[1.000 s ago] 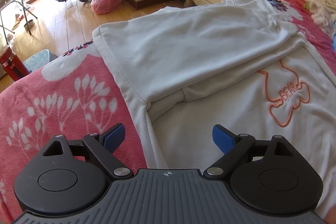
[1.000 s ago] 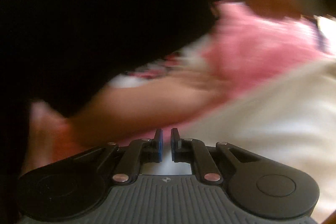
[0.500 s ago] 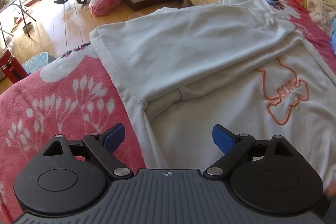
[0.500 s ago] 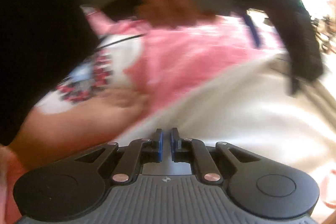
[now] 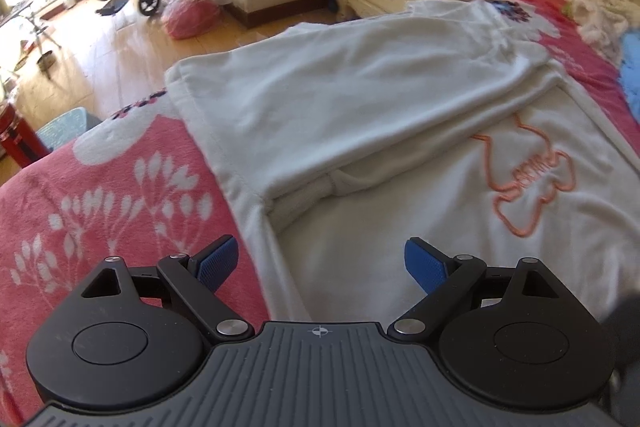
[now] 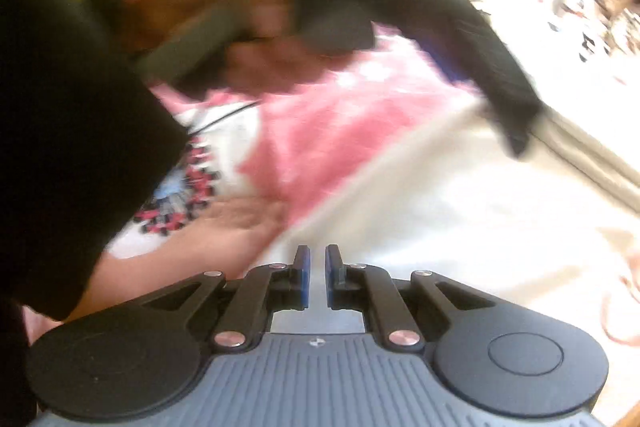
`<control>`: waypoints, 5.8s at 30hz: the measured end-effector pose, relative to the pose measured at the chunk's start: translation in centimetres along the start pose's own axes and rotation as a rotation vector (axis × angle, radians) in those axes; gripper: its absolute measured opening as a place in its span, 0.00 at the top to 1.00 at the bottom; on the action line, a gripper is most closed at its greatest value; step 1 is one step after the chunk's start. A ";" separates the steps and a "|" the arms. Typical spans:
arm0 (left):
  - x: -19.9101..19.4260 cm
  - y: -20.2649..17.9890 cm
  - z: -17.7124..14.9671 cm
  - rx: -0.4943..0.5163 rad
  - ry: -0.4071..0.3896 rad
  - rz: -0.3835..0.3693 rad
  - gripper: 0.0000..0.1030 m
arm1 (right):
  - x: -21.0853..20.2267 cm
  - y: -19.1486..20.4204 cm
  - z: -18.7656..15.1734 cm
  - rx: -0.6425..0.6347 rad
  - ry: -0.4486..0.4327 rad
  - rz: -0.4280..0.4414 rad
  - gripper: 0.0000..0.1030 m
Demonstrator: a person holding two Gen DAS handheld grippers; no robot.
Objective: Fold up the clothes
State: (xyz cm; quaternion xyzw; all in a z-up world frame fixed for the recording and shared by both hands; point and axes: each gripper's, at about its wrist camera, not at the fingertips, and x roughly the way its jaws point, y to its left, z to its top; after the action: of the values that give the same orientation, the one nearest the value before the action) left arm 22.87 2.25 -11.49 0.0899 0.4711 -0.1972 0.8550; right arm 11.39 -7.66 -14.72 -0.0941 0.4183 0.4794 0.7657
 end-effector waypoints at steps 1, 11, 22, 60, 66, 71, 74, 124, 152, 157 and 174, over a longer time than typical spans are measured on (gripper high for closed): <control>-0.1 -0.3 -0.2 0.013 0.003 -0.011 0.11 | 0.2 0.0 -0.7 -0.011 0.044 0.022 0.91; -0.4 -3.9 -1.3 0.130 0.016 -0.127 0.11 | -4.0 0.4 -4.0 0.021 0.141 0.192 0.91; 0.6 -6.5 -2.4 0.174 0.061 -0.158 0.11 | -6.8 -0.7 -6.0 0.028 0.207 0.254 0.92; 0.8 -9.8 -3.9 0.239 0.103 -0.228 0.11 | -11.5 -5.5 -13.6 0.450 0.089 -0.031 0.91; 0.9 -10.2 -4.0 0.245 0.112 -0.237 0.11 | -15.1 -6.8 -14.5 0.549 -0.006 -0.155 0.91; 1.0 -10.5 -4.1 0.253 0.116 -0.235 0.11 | -19.7 -9.9 -18.4 0.760 -0.111 -0.580 0.91; 1.0 -10.4 -4.1 0.249 0.119 -0.232 0.11 | -21.9 -10.9 -20.0 0.835 -0.126 -0.797 0.91; 1.6 -9.9 -4.1 0.214 0.145 -0.222 0.10 | -15.8 -12.3 -11.8 0.537 -0.122 -0.457 0.89; 1.2 -10.1 -4.4 0.223 0.155 -0.231 0.09 | -15.2 -6.0 -13.4 0.429 0.039 -0.510 0.89; 1.2 -9.7 -4.6 0.215 0.165 -0.235 0.09 | -13.1 -4.6 -13.0 0.406 0.089 -0.201 0.88; 1.4 -9.7 -4.4 0.211 0.170 -0.238 0.09 | -9.7 -2.4 -11.4 0.371 0.041 -0.119 0.86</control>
State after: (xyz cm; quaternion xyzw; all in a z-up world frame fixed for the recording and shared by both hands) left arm 16.03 -5.40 -14.78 0.1393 0.5256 -0.3372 0.7685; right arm 5.22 -21.45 -15.46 0.0144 0.5089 0.3460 0.7881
